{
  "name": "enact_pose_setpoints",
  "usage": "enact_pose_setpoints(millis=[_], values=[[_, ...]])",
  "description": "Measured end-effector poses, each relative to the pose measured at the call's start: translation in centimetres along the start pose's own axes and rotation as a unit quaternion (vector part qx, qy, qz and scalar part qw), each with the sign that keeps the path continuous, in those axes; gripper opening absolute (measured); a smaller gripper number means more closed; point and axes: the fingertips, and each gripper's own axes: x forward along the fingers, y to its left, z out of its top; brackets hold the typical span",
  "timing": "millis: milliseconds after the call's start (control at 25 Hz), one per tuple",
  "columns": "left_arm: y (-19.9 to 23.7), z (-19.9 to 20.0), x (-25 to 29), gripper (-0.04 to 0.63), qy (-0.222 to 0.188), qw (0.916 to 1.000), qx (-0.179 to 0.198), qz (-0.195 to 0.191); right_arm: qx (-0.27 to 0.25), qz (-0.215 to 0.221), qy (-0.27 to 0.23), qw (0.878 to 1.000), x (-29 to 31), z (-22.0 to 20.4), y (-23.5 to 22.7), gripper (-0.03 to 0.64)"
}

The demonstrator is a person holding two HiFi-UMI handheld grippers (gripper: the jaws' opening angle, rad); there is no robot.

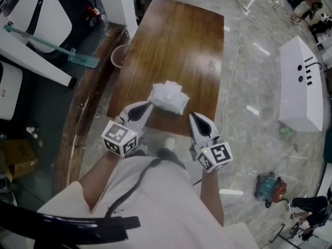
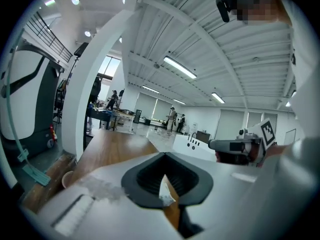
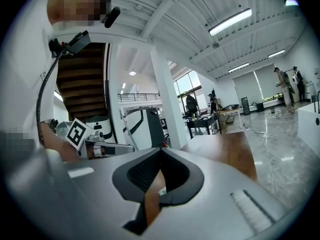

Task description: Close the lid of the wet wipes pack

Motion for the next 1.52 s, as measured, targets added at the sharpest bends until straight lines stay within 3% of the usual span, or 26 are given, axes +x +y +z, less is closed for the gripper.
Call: enact_pose_setpoints(millis=[400, 640, 1160, 1520], values=[[0.2, 0.2, 1.8, 0.005, -0.010, 0.9966, -0.001, 0.082, -0.033, 0.100, 0.027, 0.994, 3.4, 0.0, -2.1, 0.009], [0.7, -0.5, 2.3, 0.005, -0.001, 0.9952, -0.007, 0.098, -0.018, 0.117, 0.042, 0.992, 4.8, -0.9, -3.1, 0.008], [5.3, -3.5, 5.9, 0.005, 0.052, 0.9977, -0.003, 0.042, 0.043, 0.046, 0.057, 0.996, 8.9, -4.0, -6.3, 0.009], [6.9, -7.1, 8.9, 0.005, 0.096, 0.9952, -0.014, 0.004, 0.056, 0.029, 0.097, 0.993, 11.9, -8.6, -9.2, 0.009]])
